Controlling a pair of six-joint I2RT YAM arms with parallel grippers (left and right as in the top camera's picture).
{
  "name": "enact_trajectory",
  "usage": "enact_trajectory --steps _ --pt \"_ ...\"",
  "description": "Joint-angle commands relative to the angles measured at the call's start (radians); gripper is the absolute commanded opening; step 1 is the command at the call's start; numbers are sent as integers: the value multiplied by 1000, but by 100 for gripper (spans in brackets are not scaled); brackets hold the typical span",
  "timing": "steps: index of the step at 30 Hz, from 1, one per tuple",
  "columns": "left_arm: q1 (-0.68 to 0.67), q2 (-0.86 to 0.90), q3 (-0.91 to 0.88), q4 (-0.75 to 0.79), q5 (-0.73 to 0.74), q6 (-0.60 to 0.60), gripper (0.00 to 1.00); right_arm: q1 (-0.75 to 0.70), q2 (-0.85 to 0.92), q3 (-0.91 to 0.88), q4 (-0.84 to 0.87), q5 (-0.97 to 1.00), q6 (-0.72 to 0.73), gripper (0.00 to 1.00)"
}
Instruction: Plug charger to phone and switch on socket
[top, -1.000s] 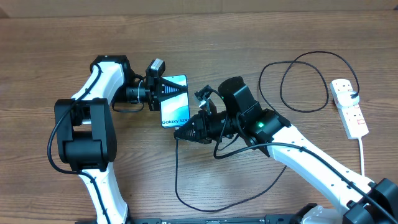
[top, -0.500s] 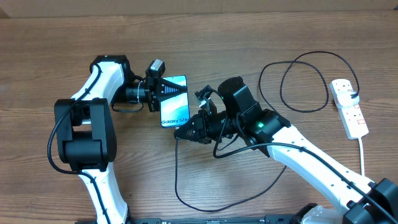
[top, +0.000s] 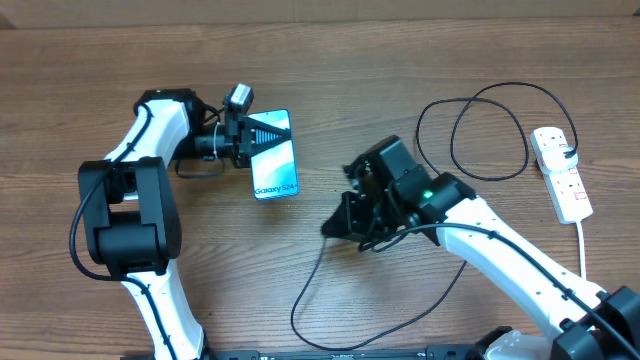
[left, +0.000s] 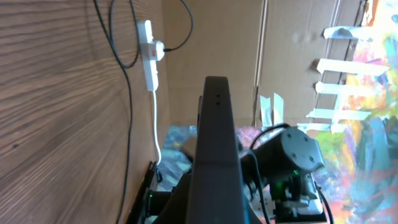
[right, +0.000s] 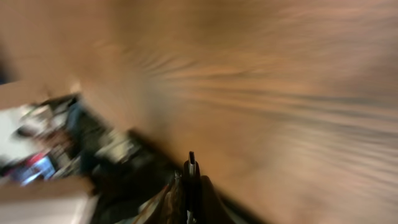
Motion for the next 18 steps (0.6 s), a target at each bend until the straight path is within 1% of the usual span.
enact_trajectory --steps 1,6,9,15,18 --pt "10 -6 2 4 -28 -34 4 -50 1 0 -34 245 -73 4" --pt "9 -6 2 4 -67 -38 4 -111 14 0 -64 469 -71 4" --pt "9 -6 2 5 -70 -43 4 -129 51 1 -86 539 -72 4" --pt "9 -6 2 16 -72 -47 4 -130 208 2 -114 678 -72 4" --pt "9 -6 2 16 -75 -64 4 -130 278 2 -99 692 -72 4"
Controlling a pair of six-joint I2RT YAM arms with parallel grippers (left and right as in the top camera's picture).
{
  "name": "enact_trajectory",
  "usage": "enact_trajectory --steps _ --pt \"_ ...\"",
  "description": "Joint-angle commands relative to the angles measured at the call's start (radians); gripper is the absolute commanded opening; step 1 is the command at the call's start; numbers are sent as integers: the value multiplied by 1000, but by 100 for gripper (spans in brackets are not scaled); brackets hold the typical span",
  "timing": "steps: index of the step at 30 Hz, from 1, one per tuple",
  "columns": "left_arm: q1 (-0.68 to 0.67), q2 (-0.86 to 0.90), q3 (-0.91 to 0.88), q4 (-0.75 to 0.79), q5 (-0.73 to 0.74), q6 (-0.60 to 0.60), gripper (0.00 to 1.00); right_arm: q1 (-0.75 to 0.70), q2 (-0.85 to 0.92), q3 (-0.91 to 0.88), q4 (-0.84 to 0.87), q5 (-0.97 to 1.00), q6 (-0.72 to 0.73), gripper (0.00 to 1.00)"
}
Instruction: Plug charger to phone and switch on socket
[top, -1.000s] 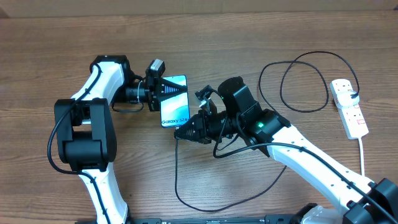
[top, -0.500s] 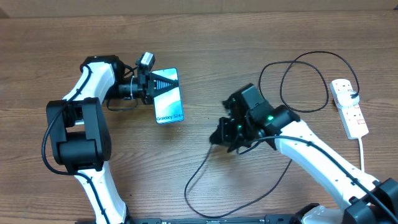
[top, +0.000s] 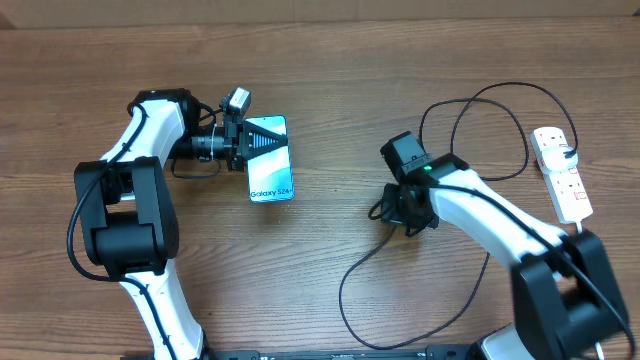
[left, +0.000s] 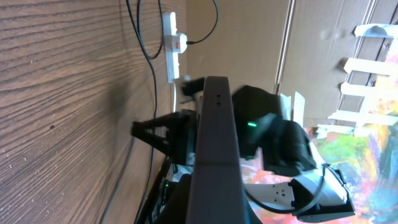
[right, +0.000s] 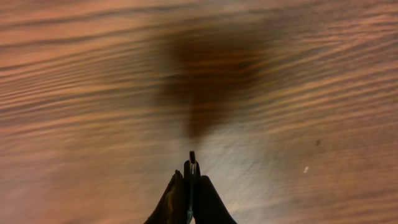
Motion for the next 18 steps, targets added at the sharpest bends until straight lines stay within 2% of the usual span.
enact_trajectory --steps 1,5,10,18 --pt "-3 -6 2 1 21 -34 4 -2 86 1 16 83 -9 4" --pt "-4 -6 2 0 21 -34 4 -2 154 1 28 82 -9 4" --pt "-4 -6 2 1 21 -34 4 -2 158 0 25 51 -8 27" --pt "-11 -6 2 4 21 -34 4 -2 158 0 2 -2 -8 29"
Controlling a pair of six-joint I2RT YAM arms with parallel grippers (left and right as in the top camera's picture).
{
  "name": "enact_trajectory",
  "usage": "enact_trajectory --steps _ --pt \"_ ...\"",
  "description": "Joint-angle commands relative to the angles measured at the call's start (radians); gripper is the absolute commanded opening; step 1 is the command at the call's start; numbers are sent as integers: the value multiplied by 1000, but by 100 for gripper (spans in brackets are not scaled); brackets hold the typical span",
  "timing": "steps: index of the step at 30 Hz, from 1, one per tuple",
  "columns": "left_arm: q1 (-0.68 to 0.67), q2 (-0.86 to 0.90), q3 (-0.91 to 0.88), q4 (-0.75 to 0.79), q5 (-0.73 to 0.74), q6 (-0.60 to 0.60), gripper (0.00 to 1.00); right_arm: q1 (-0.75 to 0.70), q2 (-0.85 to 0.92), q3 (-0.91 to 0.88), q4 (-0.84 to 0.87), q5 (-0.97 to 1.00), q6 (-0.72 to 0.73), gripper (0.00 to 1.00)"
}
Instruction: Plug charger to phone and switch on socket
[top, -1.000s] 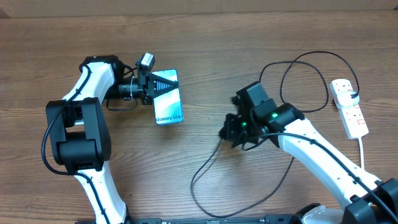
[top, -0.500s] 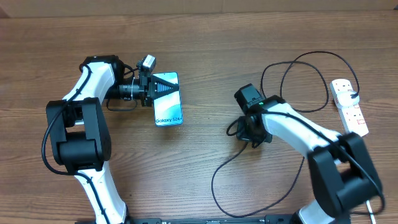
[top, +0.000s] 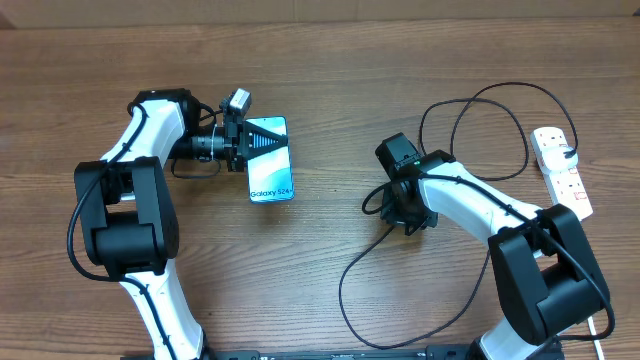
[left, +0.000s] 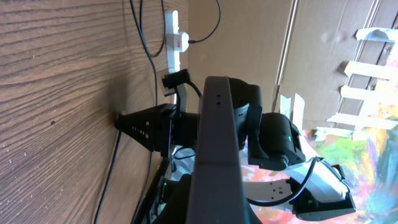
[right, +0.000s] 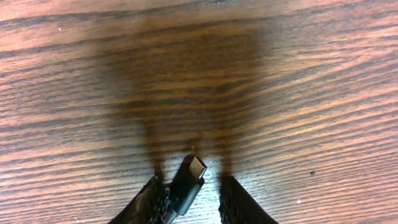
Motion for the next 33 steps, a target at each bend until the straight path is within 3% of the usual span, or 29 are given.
enact_trajectory --steps 1,7,16,21,28,32,33 --pt "-10 -6 2 3 28 -10 4 2 53 -21 -10 -51 7 28" --pt "-10 -6 2 3 28 -10 4 2 53 -21 -38 -122 56 15" --pt "-10 -6 2 3 28 -25 4 2 53 -21 -40 -167 72 13" --pt "-10 -6 2 3 27 -25 4 2 53 -21 -38 -153 75 4" --pt "-10 -6 2 7 19 -26 4 1 53 -20 -23 -153 69 4" --pt "-10 -6 2 -5 -96 -167 4 -9 53 -11 -27 -155 60 4" --pt "-9 -6 2 -16 -84 -155 4 -10 49 -5 -27 -175 20 4"
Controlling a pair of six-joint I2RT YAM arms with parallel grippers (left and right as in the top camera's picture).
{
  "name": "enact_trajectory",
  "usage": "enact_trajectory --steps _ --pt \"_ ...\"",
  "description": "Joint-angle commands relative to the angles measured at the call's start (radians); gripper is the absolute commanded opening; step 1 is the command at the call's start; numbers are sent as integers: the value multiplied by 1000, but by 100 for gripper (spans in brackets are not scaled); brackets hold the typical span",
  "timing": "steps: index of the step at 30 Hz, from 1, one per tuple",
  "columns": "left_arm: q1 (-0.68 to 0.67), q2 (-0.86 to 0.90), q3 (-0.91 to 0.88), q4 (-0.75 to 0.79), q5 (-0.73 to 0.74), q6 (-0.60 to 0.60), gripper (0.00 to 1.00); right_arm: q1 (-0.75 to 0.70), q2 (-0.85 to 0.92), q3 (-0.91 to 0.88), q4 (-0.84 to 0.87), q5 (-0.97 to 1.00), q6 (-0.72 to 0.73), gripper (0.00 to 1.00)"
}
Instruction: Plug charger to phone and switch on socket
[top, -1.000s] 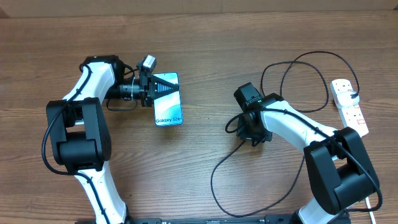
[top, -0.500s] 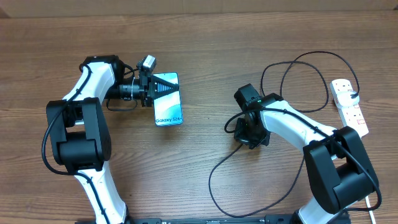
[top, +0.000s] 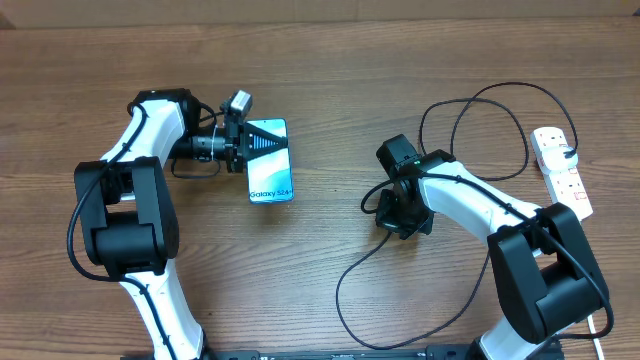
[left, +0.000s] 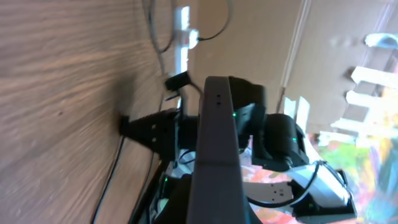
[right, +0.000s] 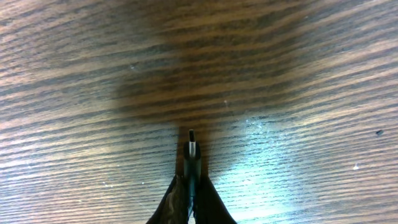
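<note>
A phone (top: 271, 160) with a blue screen lies on the wooden table (top: 330, 70). My left gripper (top: 243, 147) is shut on its left edge. In the left wrist view the phone (left: 214, 124) shows edge-on as a dark bar. My right gripper (top: 392, 218) is mid-table, pointing down, shut on the charger plug (right: 192, 152). The plug's metal tip sticks out past the fingertips, close over the wood. The black cable (top: 480, 130) loops from the plug to a white power strip (top: 561, 172) at the right edge.
The cable also runs in a wide loop (top: 350, 310) toward the table's front edge. The power strip (left: 183, 25) and my right arm (left: 261, 124) appear beyond the phone in the left wrist view. Bare wood lies between the phone and the right gripper.
My right gripper was open with the plug lying tilted between its fingers. Now it is shut on the plug, which stands straight between them. The left gripper still holds the phone in place.
My right gripper first held the plug left of mid-table, then further right. After that it stood open with the plug loose and tilted on the wood. Now it grips the plug again, straightened. The left gripper kept hold of the phone throughout.
</note>
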Motion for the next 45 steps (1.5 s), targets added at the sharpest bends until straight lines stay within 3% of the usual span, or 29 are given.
enact_trajectory --steps 1,4,6,8,13,20,26,35,45 --pt "-9 -6 2 -18 6 -45 4 -5 37 -2 6 -49 -80 4" --pt "-9 -6 2 -69 206 177 4 -5 -29 7 29 -224 -226 4" --pt "-7 -7 6 -95 202 196 5 -5 -98 7 50 -375 -314 4" --pt "-7 -8 6 -174 203 299 4 -5 -220 7 77 -576 -385 4" --pt "-6 -14 6 -382 204 558 5 -5 -406 6 73 -713 -395 4" --pt "-10 -123 20 -381 203 521 5 16 -504 -18 71 -939 -468 4" --pt "-10 -210 35 -381 203 481 4 116 -494 -96 297 -1075 -397 4" --pt "-14 -225 35 -381 203 429 5 254 -491 -107 595 -969 -129 4" --pt "-14 -225 35 -381 204 400 5 270 -467 -107 654 -913 -84 4"
